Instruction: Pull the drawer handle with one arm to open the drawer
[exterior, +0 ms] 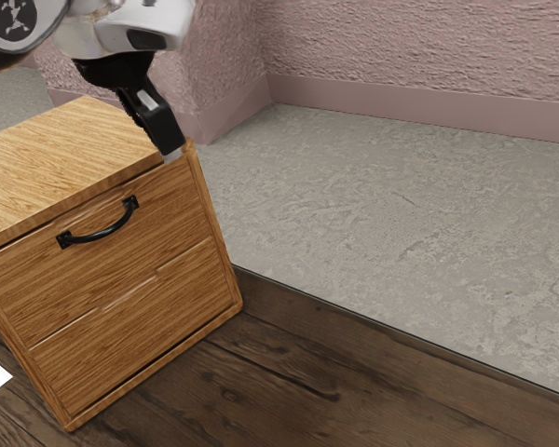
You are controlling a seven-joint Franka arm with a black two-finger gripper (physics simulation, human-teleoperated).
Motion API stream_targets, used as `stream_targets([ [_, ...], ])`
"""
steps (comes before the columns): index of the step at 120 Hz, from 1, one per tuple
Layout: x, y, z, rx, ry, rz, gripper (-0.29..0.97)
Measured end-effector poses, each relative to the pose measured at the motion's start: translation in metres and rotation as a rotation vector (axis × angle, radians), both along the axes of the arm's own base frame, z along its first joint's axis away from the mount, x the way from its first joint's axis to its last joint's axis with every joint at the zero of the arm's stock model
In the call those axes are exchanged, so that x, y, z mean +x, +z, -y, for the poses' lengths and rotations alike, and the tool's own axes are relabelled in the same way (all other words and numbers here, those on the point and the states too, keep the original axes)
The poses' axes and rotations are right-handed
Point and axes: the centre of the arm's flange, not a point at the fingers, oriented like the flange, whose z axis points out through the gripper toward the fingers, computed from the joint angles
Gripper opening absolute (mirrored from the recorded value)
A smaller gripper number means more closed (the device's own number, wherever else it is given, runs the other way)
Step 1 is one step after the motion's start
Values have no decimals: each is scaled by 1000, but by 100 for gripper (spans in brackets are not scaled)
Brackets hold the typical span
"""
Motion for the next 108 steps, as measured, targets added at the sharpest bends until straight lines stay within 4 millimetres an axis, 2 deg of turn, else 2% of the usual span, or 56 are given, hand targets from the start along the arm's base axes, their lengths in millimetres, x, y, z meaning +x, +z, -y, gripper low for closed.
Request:
stream_targets([
  [3, -15, -3, -8, 23, 56, 8, 68],
  [5, -19, -9, 0, 46, 79, 9, 68],
  [12, 2, -51, 37, 68, 58, -30, 68],
  [18, 18, -75, 49, 41, 20, -50, 67],
  [25, 30, -92, 41, -1, -5, -66, 67],
  [35, 38, -110, 12, -56, -18, -80, 67],
  [44, 34, -105, -15, -66, -9, -73, 67],
  [54, 14, -94, -33, -81, -16, -70, 67],
  [64, 3, -94, -27, -76, -55, -92, 67],
  [72, -13, -101, -35, -70, -45, -117, 67],
  [83, -34, -96, -38, -47, -23, -129, 67],
  [108, -48, -102, -31, -27, 6, -199, 68],
])
